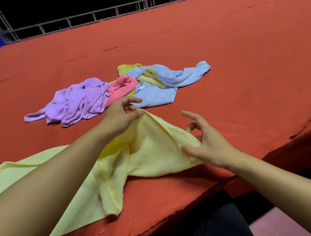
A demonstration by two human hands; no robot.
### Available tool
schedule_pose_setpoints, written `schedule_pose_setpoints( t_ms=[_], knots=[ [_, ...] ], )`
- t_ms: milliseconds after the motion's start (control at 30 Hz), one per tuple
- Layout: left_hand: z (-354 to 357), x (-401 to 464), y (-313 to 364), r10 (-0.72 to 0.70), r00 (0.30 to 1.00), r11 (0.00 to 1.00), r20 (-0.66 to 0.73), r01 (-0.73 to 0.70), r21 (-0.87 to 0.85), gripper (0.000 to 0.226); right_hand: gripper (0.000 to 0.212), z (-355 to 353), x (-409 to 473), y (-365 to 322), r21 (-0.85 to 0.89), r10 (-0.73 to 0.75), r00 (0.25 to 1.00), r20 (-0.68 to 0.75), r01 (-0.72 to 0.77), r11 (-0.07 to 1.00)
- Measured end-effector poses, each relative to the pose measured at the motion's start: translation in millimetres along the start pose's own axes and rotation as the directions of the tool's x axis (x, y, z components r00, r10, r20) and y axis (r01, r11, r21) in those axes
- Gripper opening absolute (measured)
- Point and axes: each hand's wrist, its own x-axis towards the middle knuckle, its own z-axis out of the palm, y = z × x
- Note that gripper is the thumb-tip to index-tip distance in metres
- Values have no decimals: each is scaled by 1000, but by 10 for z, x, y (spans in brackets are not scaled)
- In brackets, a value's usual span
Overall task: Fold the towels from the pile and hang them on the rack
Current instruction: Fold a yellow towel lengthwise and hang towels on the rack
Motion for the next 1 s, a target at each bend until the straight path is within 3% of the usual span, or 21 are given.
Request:
schedule_pose_setpoints(
  t_ms=[133, 200, 267, 367, 433, 567, 700, 767, 833, 1000],
  knots=[
    [-4, 25, -7, -1, 1000, 999, 21, 1, -33, 29, 57, -81, -23, -11, 113, 40, 958, -282, -8, 994],
    [0, 51, 5, 20, 999, 999, 44, -18, -46, 28, 45, -182, -47, -47, 183, 56, 941, -334, 6, 983],
    [9, 97, 27, 42, 997, 998, 64, -39, -49, 27, 38, -271, -86, -92, 228, 79, 960, -269, -16, 974],
    [20, 197, 50, 48, 995, 998, 84, -45, -46, 29, 58, -335, -122, -99, 287, 152, 988, -18, -140, 947],
    [50, 260, 41, 39, 994, 999, 102, -37, -27, 28, 71, -334, -110, -78, 240, 181, 981, 73, -193, 951],
    [116, 384, -40, 25, 994, 1000, 104, -24, -10, 27, 44, -320, 6, -63, 184, 181, 971, -156, -151, 971],
    [142, 507, -50, 67, 993, 996, 95, -62, -59, 27, 24, -494, 229, -76, 422, 285, 901, -328, -130, 897],
    [160, 607, -23, 91, 990, 994, 105, -83, -72, 27, 27, -654, 427, -86, 425, 271, 888, -372, -96, 900],
    [189, 801, -76, 73, 993, 997, 95, -72, -15, 28, 39, -778, 700, -19, 323, 252, 891, -378, -129, 938],
    [488, 1128, -490, -29, 995, 954, -98, 57, 296, 30, 91, -776, 1309, 531, -44, 401, 863, -307, -434, 900]
  ],
)
